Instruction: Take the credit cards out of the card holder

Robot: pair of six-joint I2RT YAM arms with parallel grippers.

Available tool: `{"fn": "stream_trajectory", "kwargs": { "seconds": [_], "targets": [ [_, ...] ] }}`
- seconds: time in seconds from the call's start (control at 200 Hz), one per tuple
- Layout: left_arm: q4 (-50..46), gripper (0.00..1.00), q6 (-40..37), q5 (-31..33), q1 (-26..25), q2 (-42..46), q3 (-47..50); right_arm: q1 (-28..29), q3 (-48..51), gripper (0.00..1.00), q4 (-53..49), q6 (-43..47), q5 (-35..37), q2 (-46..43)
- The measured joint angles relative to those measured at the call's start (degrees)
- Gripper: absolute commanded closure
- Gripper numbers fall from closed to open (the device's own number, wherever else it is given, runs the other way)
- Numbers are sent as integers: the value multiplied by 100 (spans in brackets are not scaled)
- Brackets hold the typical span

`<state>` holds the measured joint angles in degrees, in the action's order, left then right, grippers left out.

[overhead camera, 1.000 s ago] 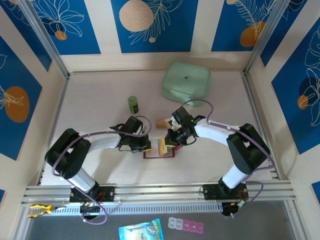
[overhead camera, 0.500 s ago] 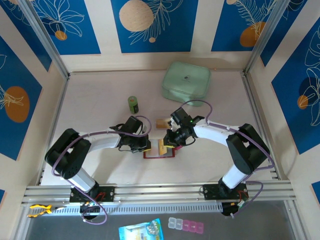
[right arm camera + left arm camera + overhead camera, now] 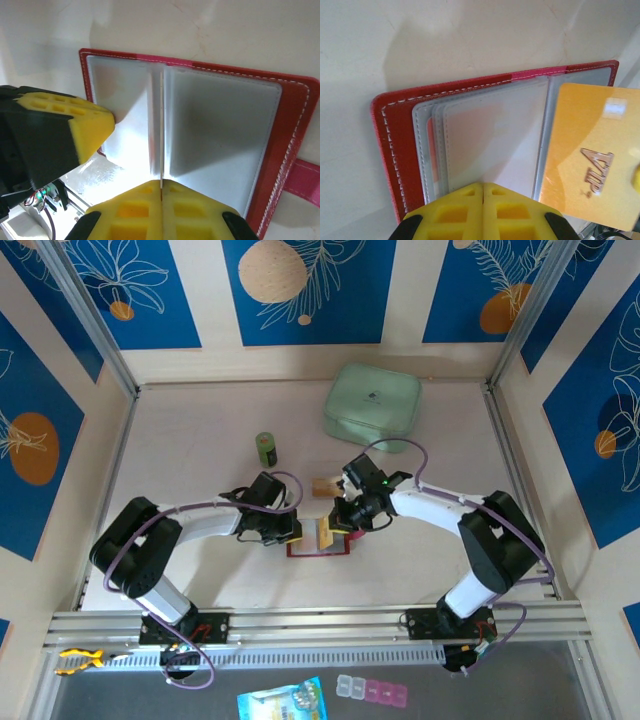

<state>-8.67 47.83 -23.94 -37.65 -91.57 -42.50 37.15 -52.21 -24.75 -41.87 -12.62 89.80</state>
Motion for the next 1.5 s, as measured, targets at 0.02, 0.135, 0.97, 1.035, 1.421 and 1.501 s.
{"fn": "stream_trajectory", "kwargs": {
  "seconds": [0.02, 0.135, 0.97, 1.035, 1.421, 1.501],
  "targets": [
    [-11, 97, 0, 0, 0, 0, -7, -4, -15, 95, -46, 35, 17, -39],
    [-98, 95, 0, 0, 0, 4, -33, -85, -229, 97, -352, 352, 68, -247],
    [-463, 87, -37, 337, 304, 1176, 236, -474, -3373, 100, -2474, 7893, 1867, 1102],
    [-463, 86, -35, 343, 393, 1283, 378, -468, -3703, 100, -2623, 8223, 1910, 1379],
    [-446, 85, -35, 339, 807, 1749, 809, -417, -4579, 100, -3045, 9003, 1974, 2402],
    [-448, 86, -35, 339, 855, 1803, 837, -415, -4592, 99, -3082, 9049, 1996, 2518]
  ]
}}
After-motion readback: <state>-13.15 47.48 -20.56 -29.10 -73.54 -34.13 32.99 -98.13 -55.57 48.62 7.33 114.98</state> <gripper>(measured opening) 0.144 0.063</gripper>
